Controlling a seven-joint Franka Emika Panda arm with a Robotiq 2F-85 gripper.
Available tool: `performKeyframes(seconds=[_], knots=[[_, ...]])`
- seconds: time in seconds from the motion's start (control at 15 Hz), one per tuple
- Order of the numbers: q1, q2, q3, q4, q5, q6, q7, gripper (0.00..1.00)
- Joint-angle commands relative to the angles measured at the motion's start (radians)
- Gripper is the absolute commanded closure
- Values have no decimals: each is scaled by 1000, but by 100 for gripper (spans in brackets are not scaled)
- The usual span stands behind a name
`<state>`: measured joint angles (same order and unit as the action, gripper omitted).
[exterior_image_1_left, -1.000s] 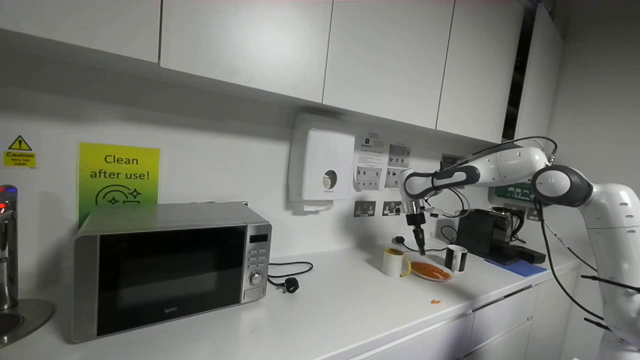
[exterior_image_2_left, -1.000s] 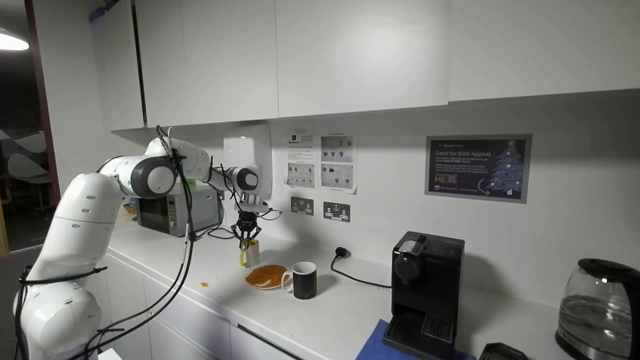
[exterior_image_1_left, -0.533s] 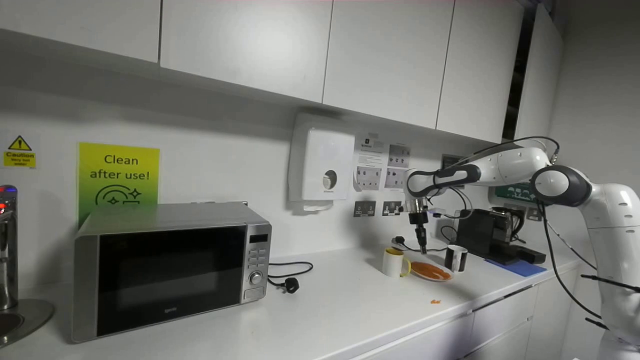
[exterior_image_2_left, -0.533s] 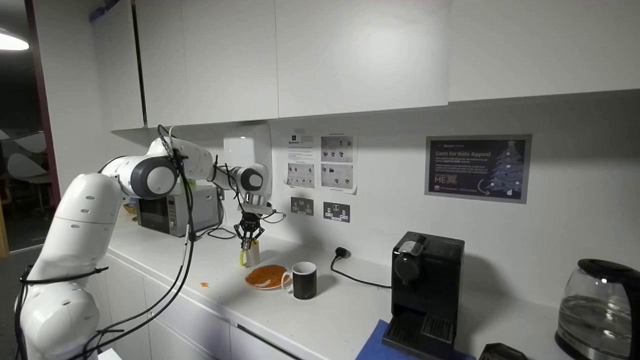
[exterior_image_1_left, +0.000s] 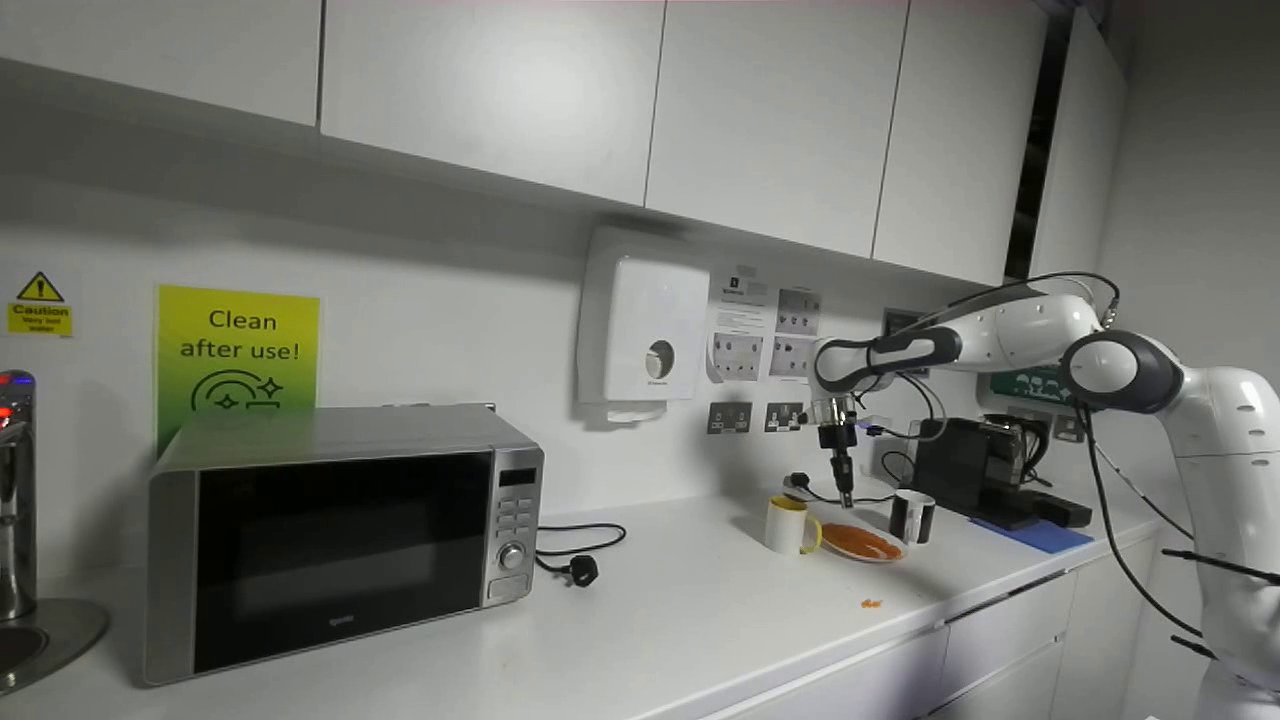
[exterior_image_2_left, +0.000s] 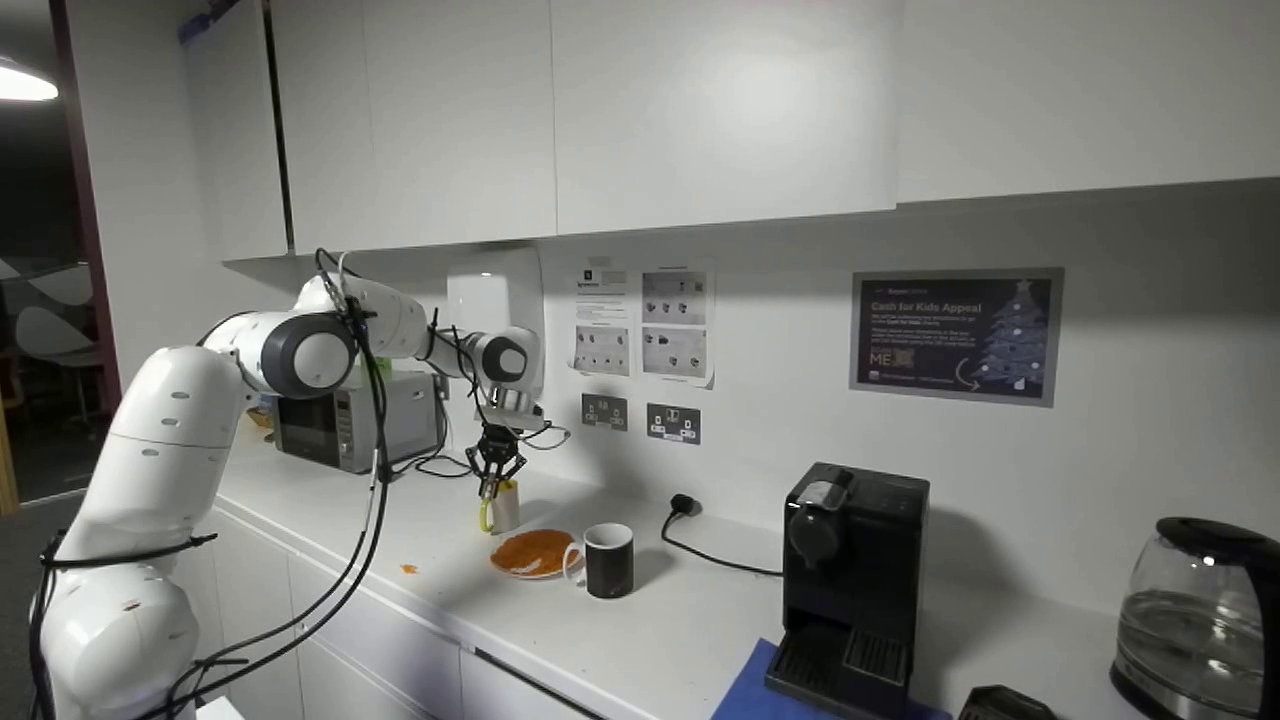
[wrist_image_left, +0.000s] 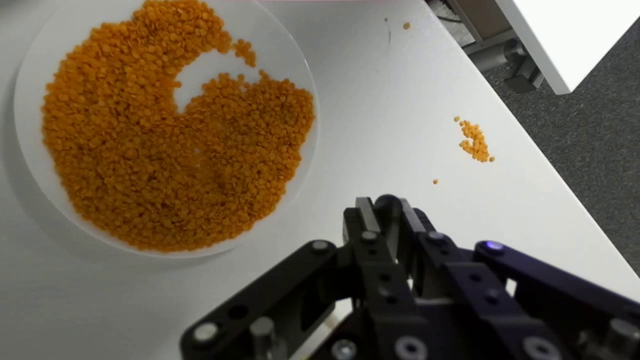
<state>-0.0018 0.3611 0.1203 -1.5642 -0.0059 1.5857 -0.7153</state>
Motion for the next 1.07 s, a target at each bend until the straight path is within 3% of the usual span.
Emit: performKeyframes(seconds=[0.0, 1.0], knots=[[-15, 16, 0, 56, 43, -71, -44, 97], [-36, 70, 1, 132, 131, -110, -94, 97]])
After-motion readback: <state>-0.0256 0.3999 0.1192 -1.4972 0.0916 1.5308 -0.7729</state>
